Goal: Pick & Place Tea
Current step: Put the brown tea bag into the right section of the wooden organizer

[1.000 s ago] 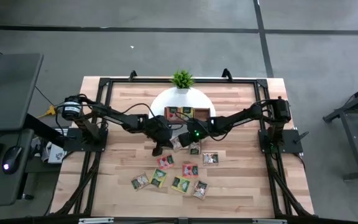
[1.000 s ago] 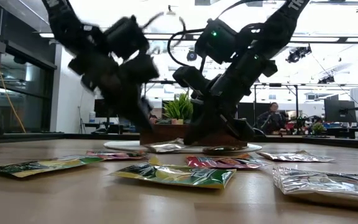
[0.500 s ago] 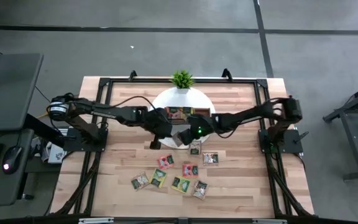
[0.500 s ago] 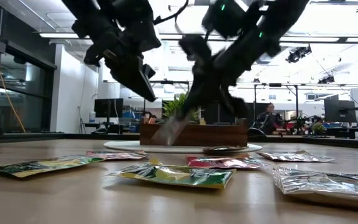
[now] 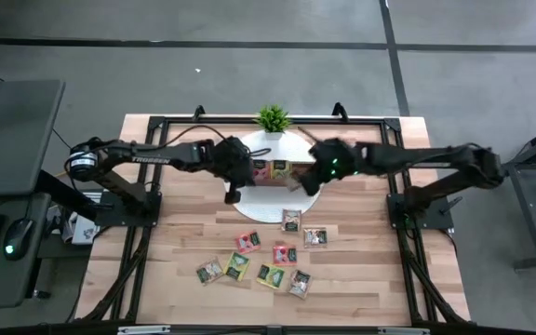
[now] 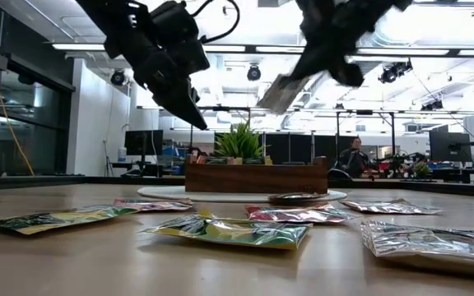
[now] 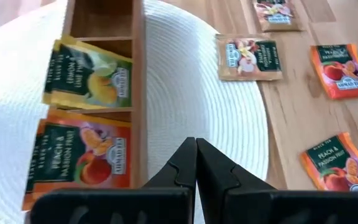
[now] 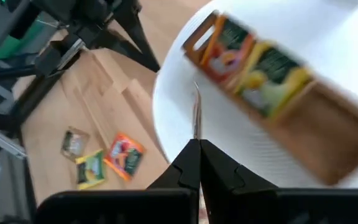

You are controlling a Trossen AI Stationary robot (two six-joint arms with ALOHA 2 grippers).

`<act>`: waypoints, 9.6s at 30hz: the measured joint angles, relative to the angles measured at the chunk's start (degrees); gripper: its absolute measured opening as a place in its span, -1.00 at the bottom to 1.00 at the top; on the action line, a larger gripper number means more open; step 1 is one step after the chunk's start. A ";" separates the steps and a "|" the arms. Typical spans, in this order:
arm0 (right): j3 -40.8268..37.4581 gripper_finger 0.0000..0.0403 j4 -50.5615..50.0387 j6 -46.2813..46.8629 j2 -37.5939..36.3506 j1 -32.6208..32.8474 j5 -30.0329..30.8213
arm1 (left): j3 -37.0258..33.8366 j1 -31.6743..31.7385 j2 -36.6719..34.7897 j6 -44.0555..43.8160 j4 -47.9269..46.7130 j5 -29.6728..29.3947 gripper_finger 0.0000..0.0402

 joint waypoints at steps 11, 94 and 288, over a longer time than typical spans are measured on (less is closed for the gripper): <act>26.46 -1.00 -31.72 -29.91 1.46 -8.85 2.04 | 0.00 4.30 0.00 -0.48 3.01 3.62 -1.00; 25.85 -1.00 -34.12 -56.27 28.56 -15.24 -3.05 | -24.33 4.34 -1.36 -27.11 53.37 14.74 -1.00; 12.76 -1.00 -15.72 -4.69 32.75 32.97 28.29 | 28.55 -11.01 32.41 -0.78 1.03 -3.93 -1.00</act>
